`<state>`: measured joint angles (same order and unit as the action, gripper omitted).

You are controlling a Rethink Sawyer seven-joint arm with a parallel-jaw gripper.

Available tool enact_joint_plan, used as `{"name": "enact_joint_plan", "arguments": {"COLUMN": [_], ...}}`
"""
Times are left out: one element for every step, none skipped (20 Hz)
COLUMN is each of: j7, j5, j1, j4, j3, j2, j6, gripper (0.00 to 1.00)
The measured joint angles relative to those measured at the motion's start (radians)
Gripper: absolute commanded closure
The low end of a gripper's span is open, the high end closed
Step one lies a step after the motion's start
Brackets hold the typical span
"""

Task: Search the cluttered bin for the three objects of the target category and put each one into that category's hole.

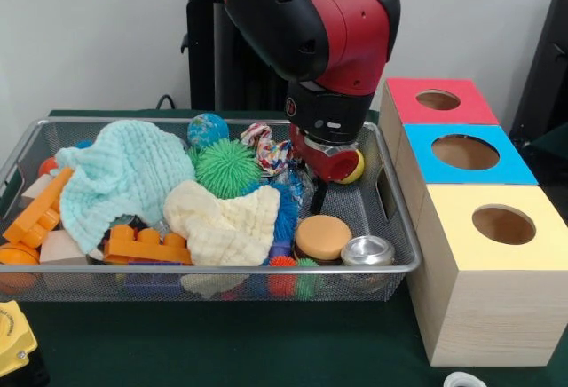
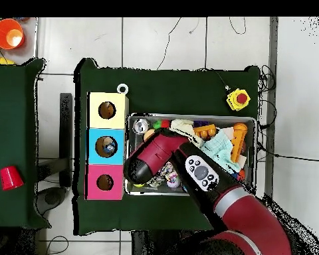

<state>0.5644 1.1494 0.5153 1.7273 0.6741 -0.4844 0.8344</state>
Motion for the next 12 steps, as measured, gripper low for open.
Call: {"name": "enact_joint_plan", "arguments": {"j7": [0.000, 0.000, 0.000, 0.000, 0.000, 0.000, 0.000, 0.000, 0.000, 0.000, 0.000, 0.000], "j5": [0.000, 0.000, 0.000, 0.000, 0.000, 0.000, 0.000, 0.000, 0.000, 0.001, 0.001, 0.001], "j1": [-0.003, -0.008, -0.014, -0.023, -0.031, -0.046, -0.060, -0.073, -0.085, -0.095, -0.104, -0.118], "j4": [-0.001, -0.003, -0.006, -0.011, -0.015, -0.021, -0.026, -0.031, -0.035, -0.038, -0.042, -0.047], "j3": [-0.002, -0.006, -0.011, -0.018, -0.026, -0.037, -0.048, -0.058, -0.067, -0.076, -0.084, -0.097], "j2": [-0.003, -0.008, -0.010, -0.013, -0.015, -0.019, -0.022, -0.025, -0.027, -0.028, -0.030, -0.030], "j6": [0.000, 0.000, 0.000, 0.000, 0.000, 0.000, 0.001, 0.002, 0.003, 0.005, 0.007, 0.012], "gripper": [0.00, 0.00, 0.00, 0.00, 0.00, 0.00, 0.00, 0.00, 0.00, 0.00, 0.00, 0.00]}}
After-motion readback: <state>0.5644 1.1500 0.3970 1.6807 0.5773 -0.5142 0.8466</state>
